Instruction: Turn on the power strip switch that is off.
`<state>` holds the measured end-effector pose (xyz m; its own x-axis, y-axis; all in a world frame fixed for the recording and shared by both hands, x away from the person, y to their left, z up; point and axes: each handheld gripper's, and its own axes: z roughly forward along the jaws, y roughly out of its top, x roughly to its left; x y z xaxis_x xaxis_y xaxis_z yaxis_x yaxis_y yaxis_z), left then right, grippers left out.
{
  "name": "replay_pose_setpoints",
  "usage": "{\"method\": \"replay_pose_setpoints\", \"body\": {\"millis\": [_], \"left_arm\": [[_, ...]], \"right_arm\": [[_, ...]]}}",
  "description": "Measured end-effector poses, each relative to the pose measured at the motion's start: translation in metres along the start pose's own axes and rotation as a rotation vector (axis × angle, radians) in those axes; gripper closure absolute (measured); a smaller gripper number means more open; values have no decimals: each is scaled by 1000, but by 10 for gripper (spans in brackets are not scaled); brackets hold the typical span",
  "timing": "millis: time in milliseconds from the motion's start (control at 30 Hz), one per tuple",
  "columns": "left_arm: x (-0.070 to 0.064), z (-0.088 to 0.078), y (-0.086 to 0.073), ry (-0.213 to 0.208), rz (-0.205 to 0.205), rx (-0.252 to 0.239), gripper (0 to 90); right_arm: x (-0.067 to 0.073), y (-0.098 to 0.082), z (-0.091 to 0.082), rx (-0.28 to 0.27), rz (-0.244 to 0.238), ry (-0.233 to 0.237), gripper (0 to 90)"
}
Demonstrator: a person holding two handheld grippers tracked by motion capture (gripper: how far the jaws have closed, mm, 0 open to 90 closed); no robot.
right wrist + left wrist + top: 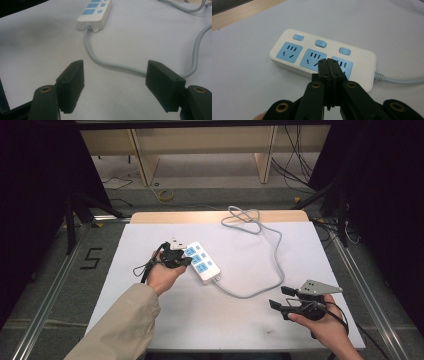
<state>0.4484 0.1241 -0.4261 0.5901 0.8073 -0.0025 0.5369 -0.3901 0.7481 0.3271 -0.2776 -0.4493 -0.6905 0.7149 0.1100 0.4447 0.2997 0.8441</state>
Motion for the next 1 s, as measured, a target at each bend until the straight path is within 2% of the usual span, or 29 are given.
{"method": "replay_pose_setpoints", "body": {"millis": [833,1000], "left_arm": [[-4,10,9,-14,-17,12,900],[-6,13,11,-19,-8,22,900]], "right_arm": [[0,0,1,4,2,3,317],[-1,-1,1,2,4,4,317]]}}
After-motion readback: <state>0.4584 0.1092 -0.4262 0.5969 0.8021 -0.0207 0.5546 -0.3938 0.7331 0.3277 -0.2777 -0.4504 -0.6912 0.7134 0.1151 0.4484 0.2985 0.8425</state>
